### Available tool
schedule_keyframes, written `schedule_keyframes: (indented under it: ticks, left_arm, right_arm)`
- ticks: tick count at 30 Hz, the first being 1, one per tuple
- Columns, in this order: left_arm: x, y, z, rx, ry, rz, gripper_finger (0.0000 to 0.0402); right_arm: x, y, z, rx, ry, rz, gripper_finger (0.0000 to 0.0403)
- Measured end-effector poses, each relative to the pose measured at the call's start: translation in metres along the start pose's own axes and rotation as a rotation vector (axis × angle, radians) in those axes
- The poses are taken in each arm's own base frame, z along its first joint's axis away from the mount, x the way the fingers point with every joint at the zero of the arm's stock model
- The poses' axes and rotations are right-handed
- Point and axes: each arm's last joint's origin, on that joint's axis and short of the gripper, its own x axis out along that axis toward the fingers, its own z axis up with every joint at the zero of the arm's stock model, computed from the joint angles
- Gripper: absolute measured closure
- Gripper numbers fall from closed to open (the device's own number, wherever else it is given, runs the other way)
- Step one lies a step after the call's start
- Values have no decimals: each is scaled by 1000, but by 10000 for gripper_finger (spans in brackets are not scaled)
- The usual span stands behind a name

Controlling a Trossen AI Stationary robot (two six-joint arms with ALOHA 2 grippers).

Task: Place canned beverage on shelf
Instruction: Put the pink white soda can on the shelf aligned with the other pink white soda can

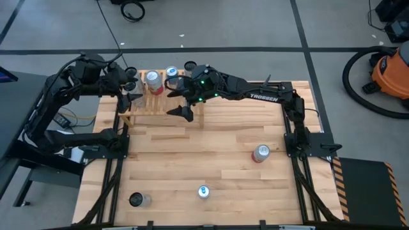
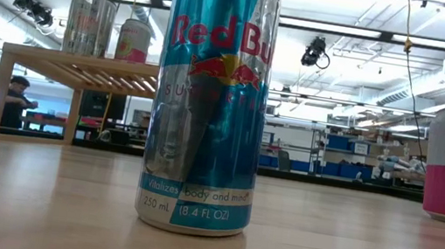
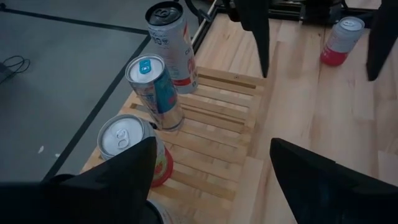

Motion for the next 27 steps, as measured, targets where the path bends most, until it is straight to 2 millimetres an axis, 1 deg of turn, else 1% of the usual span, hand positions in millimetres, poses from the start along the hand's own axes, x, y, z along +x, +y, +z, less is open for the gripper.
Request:
schedule_keyframes:
  ticks: [2,5,8,11,14,16,20,24,27]
  left_arm:
    - [0,0,0,0,0,0,86]
    - [0,0,0,0,0,0,86]
    - [0,0,0,0,0,0,86]
    - [0,0,0,0,1,0,86]
    - [0,0,0,0,1,0,86]
    - [0,0,0,0,1,0,86]
    - [0,0,0,-1,1,0,86]
    - [0,0,0,-1,1,0,86]
    - [0,0,0,-13,1,0,86]
  right_arm:
    - [-6,-1,-1,31,57,59,7]
    - [-27,0,3,67,180,88,7]
    - [-48,3,3,41,306,3,7]
    - [-58,10,-4,42,426,-84,7]
    - [-73,24,-7,38,517,-130,7]
    - [-83,33,-10,43,578,-197,7]
    - [-89,48,-22,90,719,-326,7]
    - [-99,67,-29,173,791,-442,7]
    - [-100,82,-36,217,803,-538,7]
